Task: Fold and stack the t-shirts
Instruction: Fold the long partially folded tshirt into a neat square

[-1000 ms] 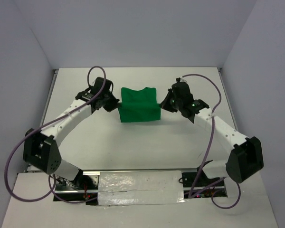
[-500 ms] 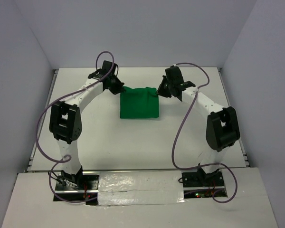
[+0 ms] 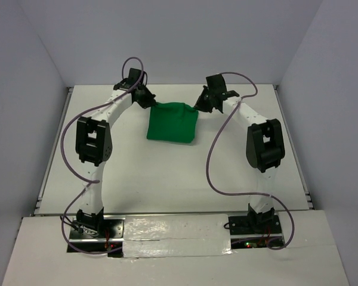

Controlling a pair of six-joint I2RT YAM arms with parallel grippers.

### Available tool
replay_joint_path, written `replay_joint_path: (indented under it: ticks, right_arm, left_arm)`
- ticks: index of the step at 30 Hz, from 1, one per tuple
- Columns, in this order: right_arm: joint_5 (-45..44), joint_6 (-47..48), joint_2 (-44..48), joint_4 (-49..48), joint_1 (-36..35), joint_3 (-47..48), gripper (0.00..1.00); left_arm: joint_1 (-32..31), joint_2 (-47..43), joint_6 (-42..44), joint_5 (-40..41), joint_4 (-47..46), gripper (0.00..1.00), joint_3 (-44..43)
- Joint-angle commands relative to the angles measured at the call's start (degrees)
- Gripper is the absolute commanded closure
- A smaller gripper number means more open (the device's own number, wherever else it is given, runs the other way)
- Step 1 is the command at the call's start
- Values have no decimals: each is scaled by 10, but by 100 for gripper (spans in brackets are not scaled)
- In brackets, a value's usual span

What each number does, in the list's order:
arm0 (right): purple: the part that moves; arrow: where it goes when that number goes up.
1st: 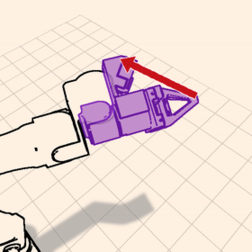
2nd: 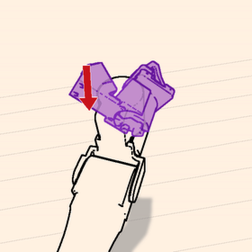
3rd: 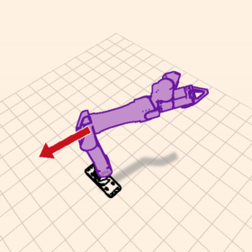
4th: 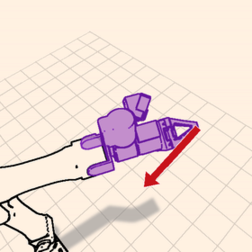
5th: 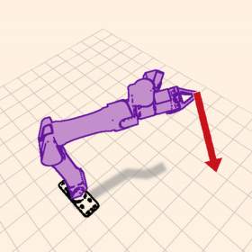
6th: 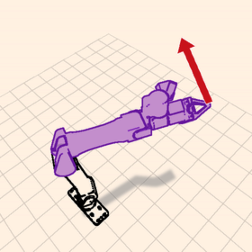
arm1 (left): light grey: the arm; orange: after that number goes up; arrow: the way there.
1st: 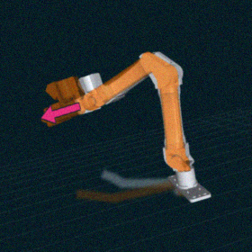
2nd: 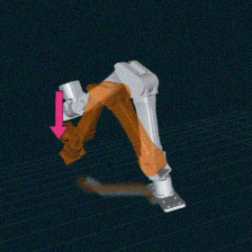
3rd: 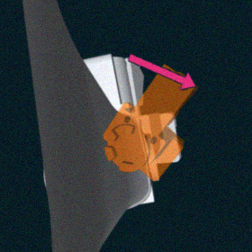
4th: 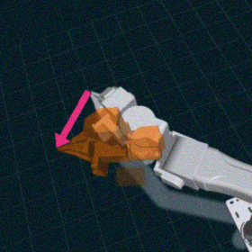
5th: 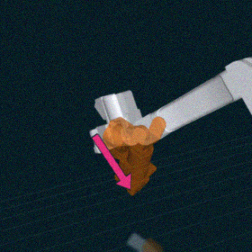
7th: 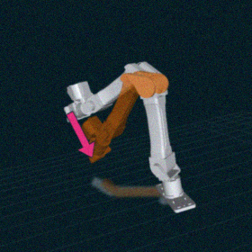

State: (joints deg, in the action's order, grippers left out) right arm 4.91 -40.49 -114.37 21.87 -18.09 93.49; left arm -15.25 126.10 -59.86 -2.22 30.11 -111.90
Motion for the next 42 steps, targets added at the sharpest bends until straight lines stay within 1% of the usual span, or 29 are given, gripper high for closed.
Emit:
replay_joint_path:
  ticks: [1, 3, 4, 7, 10, 12, 14, 16, 17, 18, 19, 20, 21, 22, 23, 24, 25, 26, 30, 31, 32, 34, 35, 37, 38, 39, 40, 41, 42]
  right_arm:
    - [5, -6, -28, 6, 7, 62, 100]
    - [9, -19, -47, 12, 13, 78, 100]
    - [5, -31, -49, -2, 19, 61, 100]
    - [2, -35, -44, -9, 21, 45, 100]
    - [-7, -40, -24, -36, 24, -19, 100]
    - [-13, -44, -13, -55, 29, -42, 100]
    - [-7, -47, -18, -58, 32, -46, 100]
    - [-10, -47, -34, -42, 36, -31, 100]
    - [-16, -48, -36, -45, 36, -31, 100]
    - [-18, -48, -36, -51, 37, -35, 100]
    - [-17, -49, -38, -53, 42, -33, 100]
    - [-15, -52, -40, -54, 45, -30, 98]
    - [-7, -51, -46, -60, 47, -25, 77]
    - [7, -49, -48, -58, 52, -11, 61]
    - [12, -43, -50, -55, 53, -4, 30]
    - [17, -30, -47, -49, 53, 4, 19]
    - [23, -26, -44, -46, 54, 16, 12]
    - [25, -20, -33, -42, 54, 20, 1]
    - [23, 5, 9, -26, 54, 17, 0]
    - [23, 7, 22, -26, 53, -2, 1]
    - [22, 12, 47, -31, 52, -14, 3]
    - [19, 17, 71, -33, 45, -49, 11]
    - [22, 22, 90, -35, 35, -65, 33]
    - [23, 26, 99, -31, 19, -73, 62]
    - [21, 30, 99, -30, 10, -74, 85]
    - [15, 34, 93, -24, -6, -70, 93]
    - [16, 34, 85, -19, -12, -55, 98]
    - [19, 32, 60, -9, -14, -46, 100]
    - [26, 25, 49, -6, -16, -31, 100]
  left_arm:
    - [3, 39, 29, -13, -18, 100, -63]
    - [3, 64, 37, -20, -20, 100, -100]
    - [1, 111, 57, -41, -7, 100, -175]
    - [0, 113, 61, -46, -15, 100, -170]
    - [-3, 104, 69, -52, -24, 100, -153]
    - [-5, 96, 75, -55, -36, 100, -136]
    - [-8, 96, 78, -57, -44, 100, -137]
    - [-10, 113, 79, -67, -41, 100, -161]
    - [-12, 120, 85, -69, -37, 97, -174]
    - [-14, 127, 90, -76, -39, 80, -194]
    - [-17, 138, 96, -81, -41, 67, -203]
    - [-18, 144, 105, -87, -43, 47, -212]
    - [-18, 150, 107, -92, -37, 16, -231]
    - [-18, 155, 111, -92, -35, 1, -235]
    - [-18, 152, 120, -92, -31, 1, -237]
    - [-17, 141, 125, -90, -30, 1, -228]
    - [-16, 131, 131, -82, -31, 1, -221]
    - [-15, 120, 134, -75, -32, 1, -210]
    - [-14, 37, 153, -12, -30, 1, -135]
    - [-14, 21, 155, 13, -30, 1, -117]
    - [-14, -14, 156, 19, -32, 1, -74]
    - [-19, -52, 163, 44, -47, 1, -22]
    - [-23, -86, 170, 60, -64, 2, 31]
    - [-28, -111, 173, 63, -83, 9, 79]
    - [-29, -121, 172, 61, -101, 13, 102]
    - [-34, -127, 171, 57, -109, 21, 132]
    - [-36, -126, 165, 55, -110, 24, 138]
    - [-37, -122, 163, 53, -99, 28, 138]
    - [-42, -112, 161, 50, -93, 29, 135]
